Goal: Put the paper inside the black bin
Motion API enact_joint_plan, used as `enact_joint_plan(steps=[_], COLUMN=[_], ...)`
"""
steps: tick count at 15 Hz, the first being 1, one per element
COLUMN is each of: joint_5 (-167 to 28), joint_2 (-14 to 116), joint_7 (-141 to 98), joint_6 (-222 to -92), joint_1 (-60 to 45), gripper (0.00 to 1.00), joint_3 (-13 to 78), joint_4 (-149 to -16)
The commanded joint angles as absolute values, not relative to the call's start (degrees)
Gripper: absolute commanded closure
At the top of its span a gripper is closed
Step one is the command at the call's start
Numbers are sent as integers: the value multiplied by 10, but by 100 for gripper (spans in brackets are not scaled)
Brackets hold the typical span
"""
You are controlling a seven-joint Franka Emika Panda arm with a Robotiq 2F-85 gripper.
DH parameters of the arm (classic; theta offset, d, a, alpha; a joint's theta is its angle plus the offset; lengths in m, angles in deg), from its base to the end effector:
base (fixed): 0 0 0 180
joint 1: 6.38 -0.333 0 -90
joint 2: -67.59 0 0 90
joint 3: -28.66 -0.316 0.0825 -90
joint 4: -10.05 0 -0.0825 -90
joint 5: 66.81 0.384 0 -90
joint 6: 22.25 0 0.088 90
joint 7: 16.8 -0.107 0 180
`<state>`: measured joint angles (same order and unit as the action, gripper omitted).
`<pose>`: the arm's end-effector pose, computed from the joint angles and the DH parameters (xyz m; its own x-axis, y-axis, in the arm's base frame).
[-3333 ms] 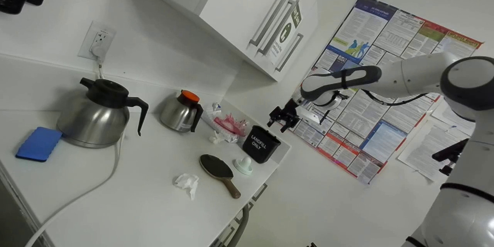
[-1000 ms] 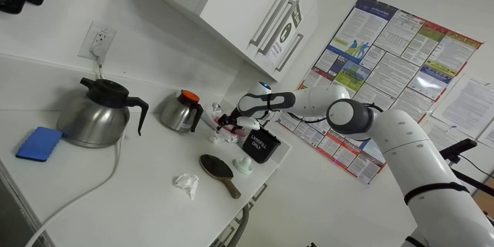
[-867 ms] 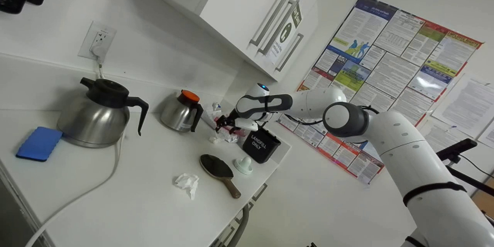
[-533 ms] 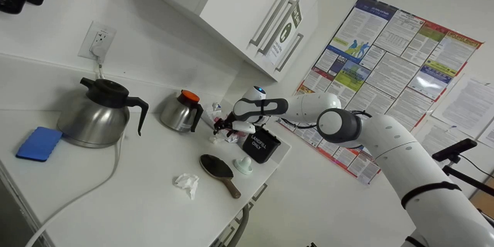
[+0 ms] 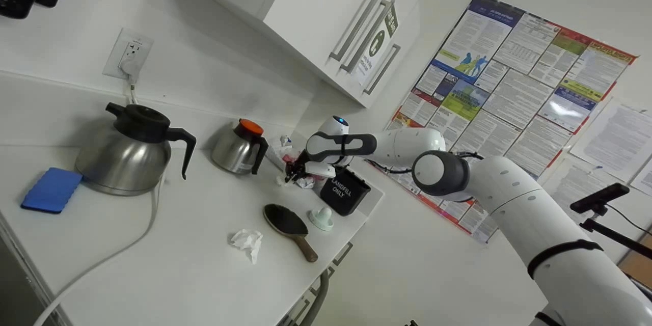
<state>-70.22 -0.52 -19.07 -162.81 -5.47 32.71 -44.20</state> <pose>0.8085 -0.0452 0.1653 0.9498 -0.0132 0.3127 -0.0478 -0.9935 0.1033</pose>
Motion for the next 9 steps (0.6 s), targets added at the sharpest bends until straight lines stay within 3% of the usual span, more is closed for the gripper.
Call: enact_joint_plan(steps=[1,9], joint_5=[-706,-710], joint_2=[-16,145], joint_7=[-182,-195], joint_6=[-1605,-1637], joint_1=[-53,-67], gripper=[97,100], joint_3=[328,334], joint_4=[-409,-580])
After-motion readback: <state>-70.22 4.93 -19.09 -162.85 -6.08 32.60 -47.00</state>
